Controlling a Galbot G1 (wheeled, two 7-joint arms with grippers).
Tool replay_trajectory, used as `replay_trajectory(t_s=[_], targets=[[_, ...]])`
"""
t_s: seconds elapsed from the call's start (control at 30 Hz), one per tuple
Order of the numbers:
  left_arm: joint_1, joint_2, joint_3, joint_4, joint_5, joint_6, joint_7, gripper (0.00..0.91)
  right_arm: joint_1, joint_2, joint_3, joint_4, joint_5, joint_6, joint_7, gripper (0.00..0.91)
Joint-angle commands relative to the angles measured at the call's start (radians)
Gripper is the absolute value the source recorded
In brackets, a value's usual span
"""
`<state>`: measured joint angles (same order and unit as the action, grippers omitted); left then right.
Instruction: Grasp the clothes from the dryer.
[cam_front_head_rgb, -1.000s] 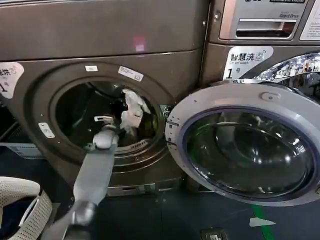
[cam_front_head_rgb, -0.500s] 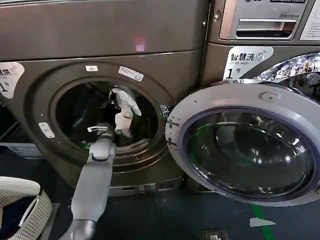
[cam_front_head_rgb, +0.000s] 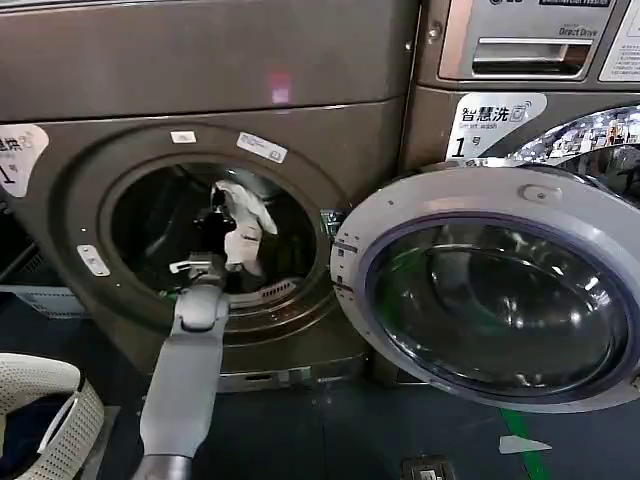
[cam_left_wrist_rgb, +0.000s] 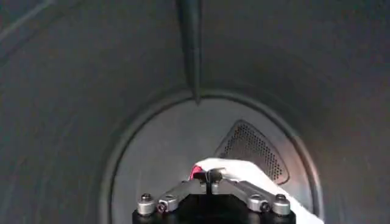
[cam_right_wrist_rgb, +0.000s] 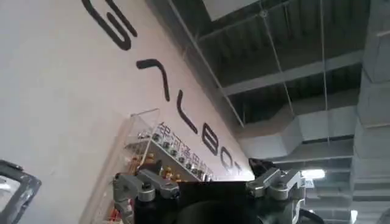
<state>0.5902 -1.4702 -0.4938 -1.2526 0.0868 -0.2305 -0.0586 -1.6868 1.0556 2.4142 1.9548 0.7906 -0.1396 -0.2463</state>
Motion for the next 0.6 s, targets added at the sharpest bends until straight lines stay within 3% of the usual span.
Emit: replay_trajectory(t_s=[0.03, 0.6], targets=[[0.035, 0.0, -0.006, -0.035, 0.012, 0.033, -0.017, 0.0, 0.0, 0.001, 0.002, 0.011, 0.004, -0.004, -0.012, 0.907], [0.036, -0.002, 0.002, -0.036, 0.013, 0.045, -0.013, 0.0, -0.004, 0.015, 0.004, 0.019, 0.0, -0.008, -0.016, 0.907]])
